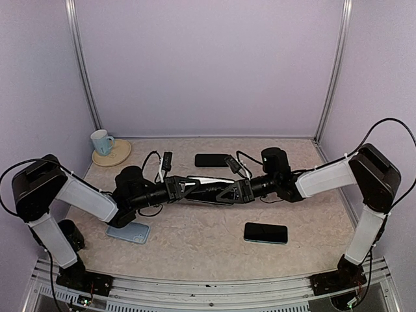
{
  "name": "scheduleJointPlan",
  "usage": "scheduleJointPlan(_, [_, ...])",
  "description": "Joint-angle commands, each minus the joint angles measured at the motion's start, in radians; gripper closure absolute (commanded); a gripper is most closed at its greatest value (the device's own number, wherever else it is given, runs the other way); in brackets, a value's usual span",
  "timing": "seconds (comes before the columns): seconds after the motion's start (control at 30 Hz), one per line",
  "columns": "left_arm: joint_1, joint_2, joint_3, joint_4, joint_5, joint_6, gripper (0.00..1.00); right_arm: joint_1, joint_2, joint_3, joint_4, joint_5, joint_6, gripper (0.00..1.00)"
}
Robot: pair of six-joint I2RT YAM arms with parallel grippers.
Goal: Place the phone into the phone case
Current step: Pass from the left arm to the right, then press the corner of the phone case at the bottom left corner of the phone case.
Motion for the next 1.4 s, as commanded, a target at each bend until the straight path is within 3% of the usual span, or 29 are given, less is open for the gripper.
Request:
scheduleJointPlan(0.0, [0.012, -0.051, -0.006, -0.014, -0.023, 0.01, 0.72, 0.009, -0.034, -0.006, 0.045, -0.006, -0.032, 1.0])
scheduleJointPlan(0.27, [0.03, -0.094, -0.018, -0.046, -0.026, 0.029, 0.67, 0.002, -0.05, -0.01, 0.045, -0.011, -0.037, 1.0])
scheduleJointPlan(0.67, [0.072, -0.203, -0.055, -0.159, -0.05, 0.098, 0.4, -0.009, -0.097, -0.028, 0.049, -0.052, -0.061, 1.0])
scheduleJointPlan(1.0, [0.077, -0.245, -0.074, -0.166, 0.032, 0.143, 0.23, -0.008, -0.183, -0.023, -0.171, -0.1, -0.35, 1.0])
scheduleJointPlan(1.37, [0.063, -0.227, -0.053, -0.073, 0.231, 0.142, 0.19, 0.004, -0.222, -0.034, -0.282, -0.132, -0.498, 1.0])
